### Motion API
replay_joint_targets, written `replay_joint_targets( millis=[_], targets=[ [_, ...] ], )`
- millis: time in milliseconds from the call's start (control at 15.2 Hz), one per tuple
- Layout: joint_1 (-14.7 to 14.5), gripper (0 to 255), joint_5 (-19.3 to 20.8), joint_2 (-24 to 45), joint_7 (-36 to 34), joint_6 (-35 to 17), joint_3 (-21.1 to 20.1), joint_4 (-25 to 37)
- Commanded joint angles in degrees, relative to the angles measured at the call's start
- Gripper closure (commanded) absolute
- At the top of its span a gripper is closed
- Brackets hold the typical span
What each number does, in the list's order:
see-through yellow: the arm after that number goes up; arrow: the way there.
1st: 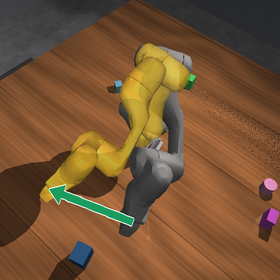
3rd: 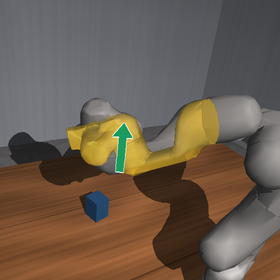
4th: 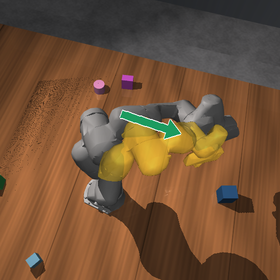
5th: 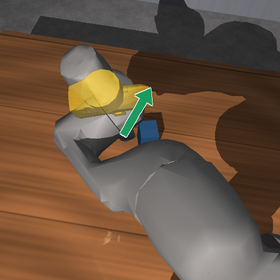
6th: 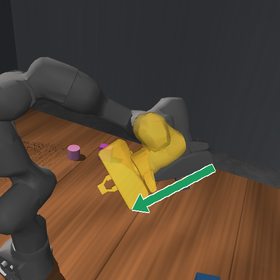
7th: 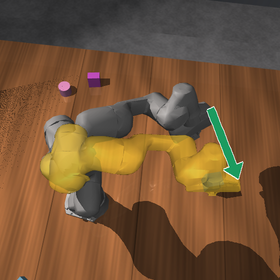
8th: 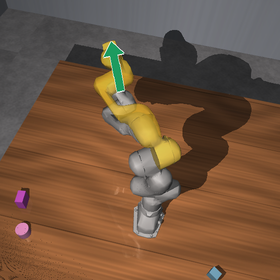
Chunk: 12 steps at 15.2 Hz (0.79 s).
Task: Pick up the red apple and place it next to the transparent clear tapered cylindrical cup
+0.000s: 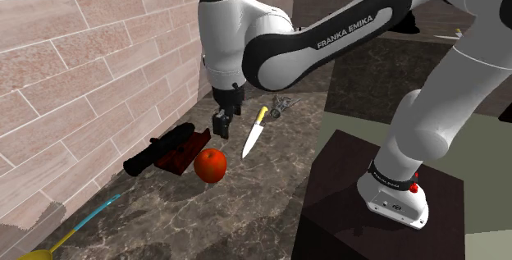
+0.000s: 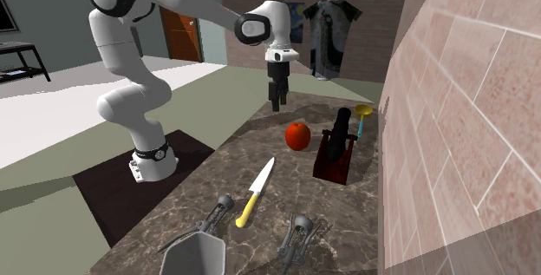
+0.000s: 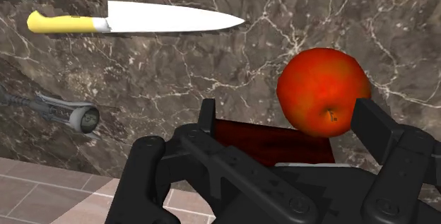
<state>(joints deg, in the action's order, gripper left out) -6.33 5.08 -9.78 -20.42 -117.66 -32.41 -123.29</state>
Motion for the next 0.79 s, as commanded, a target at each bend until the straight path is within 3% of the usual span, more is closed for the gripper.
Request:
replay_joint_targets(
  millis=[0, 264, 726],
  targets=[
    [-0.2, 0, 3.8, 4.7, -3.5, -0.7, -2.3, 3.1],
    [-2.5, 0, 12.4, 14.3, -10.6, -0.3, -5.2, 9.7],
    [-2.8, 0, 15.2, 17.2, -12.5, -4.0, -4.6, 8.0]
  ],
)
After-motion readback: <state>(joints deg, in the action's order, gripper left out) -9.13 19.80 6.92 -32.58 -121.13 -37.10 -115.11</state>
